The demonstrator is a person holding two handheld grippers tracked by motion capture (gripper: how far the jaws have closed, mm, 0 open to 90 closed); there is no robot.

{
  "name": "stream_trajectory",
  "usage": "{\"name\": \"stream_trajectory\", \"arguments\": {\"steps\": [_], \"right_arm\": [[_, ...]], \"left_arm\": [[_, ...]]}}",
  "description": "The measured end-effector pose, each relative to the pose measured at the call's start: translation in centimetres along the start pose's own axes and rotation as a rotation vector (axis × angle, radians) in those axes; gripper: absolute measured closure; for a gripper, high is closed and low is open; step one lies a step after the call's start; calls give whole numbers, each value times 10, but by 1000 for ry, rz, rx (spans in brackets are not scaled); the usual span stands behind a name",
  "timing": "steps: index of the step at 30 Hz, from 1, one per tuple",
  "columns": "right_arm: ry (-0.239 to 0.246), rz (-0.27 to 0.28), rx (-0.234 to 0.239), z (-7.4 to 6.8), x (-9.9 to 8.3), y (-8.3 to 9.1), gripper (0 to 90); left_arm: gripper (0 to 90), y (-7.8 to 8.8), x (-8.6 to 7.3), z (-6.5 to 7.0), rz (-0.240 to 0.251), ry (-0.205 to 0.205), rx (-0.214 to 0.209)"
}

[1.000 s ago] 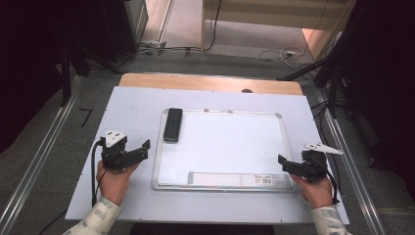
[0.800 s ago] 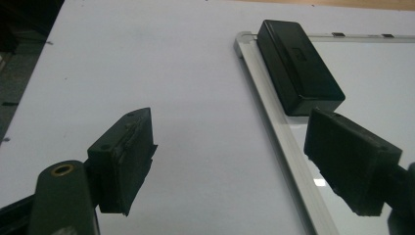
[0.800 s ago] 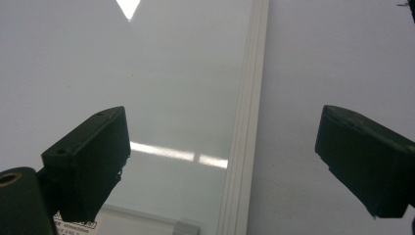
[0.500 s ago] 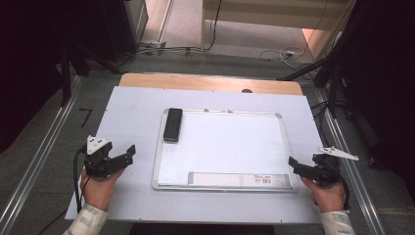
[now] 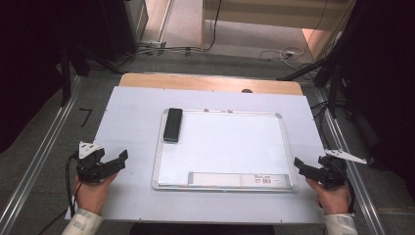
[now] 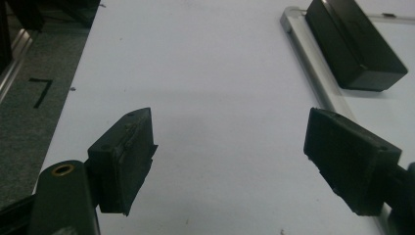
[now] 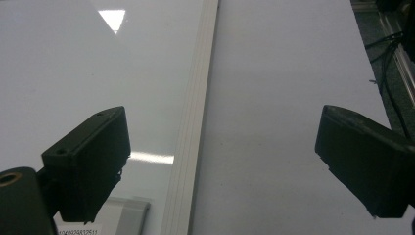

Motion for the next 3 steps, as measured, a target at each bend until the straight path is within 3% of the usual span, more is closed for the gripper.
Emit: {"name": "stream_trajectory", "arguments": {"steps": [3], "right_arm": [[0, -1, -3, 0, 0, -1, 49]], "left_arm": [[195, -1, 0, 3, 3, -20, 1]]}}
Point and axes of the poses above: each handheld gripper's, and its own axes: y roughly backward along the jaws, x roughly out of its top, z roughly to its right, the point moved 1 cm from there along -y, roughly forward along the jaws, and after that the axes turned 10 degrees about -y, right-handed, at the moved point
